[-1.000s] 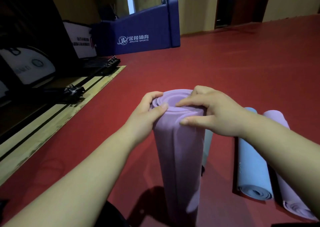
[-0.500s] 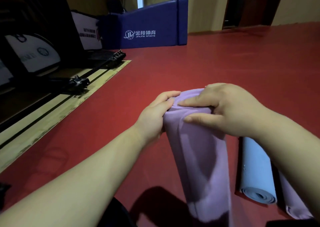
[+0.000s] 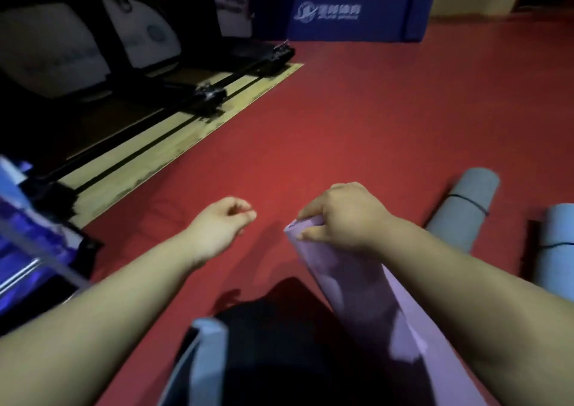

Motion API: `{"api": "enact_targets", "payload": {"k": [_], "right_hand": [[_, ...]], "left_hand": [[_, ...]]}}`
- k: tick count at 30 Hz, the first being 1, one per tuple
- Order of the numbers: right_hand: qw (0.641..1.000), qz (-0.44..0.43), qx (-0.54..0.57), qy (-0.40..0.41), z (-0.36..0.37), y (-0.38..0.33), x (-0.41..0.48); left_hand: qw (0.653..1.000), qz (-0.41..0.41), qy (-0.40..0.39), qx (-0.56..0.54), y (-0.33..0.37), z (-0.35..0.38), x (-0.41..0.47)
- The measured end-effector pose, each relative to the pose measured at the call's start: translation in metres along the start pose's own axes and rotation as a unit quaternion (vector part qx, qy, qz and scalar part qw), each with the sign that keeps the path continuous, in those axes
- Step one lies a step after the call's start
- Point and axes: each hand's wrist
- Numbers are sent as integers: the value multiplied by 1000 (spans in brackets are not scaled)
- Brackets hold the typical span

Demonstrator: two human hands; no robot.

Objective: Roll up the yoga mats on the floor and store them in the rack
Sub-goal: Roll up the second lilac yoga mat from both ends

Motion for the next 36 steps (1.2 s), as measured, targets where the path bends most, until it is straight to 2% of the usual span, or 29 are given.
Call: {"api": "enact_targets", "payload": {"k": [5, 8, 10, 13, 16, 20, 23, 29, 32, 36], "right_hand": [[989, -68, 42, -125, 74, -45, 91], [977, -99, 54, -182, 114, -66, 127], [969, -118, 49, -211, 141, -79, 143], [963, -129, 57, -230, 173, -93, 154], [952, -152, 57, -259, 193, -98, 157], [949, -154, 46, -271, 204, -98, 157], [952, -140, 39, -269, 197, -92, 157], [969, -51, 53, -236, 125, -43, 132], [979, 11, 77, -190, 61, -6, 93], [976, 97, 176, -82, -34, 32, 3]], "left_hand": [[987, -148, 51, -39, -179, 16, -29], [969, -225, 65, -74, -253, 35, -41], [966, -235, 40, -97, -290, 48, -44], [973, -222, -6, -60, -322, 72, -43], [980, -198, -4, -16, -354, 91, -36], [960, -276, -29, 40, -453, 121, -16], [961, -264, -50, 58, -384, 98, -18], [979, -173, 20, -104, -261, 50, 25], [989, -72, 31, -123, -166, 25, 58], [990, 79, -15, -115, -10, 11, 66]]}}
Point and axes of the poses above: each hand's wrist, its own x-axis towards the middle knuckle, its own z-axis out of the palm, y = z × x, and after that the axes turned 11 degrees about -y, right-handed
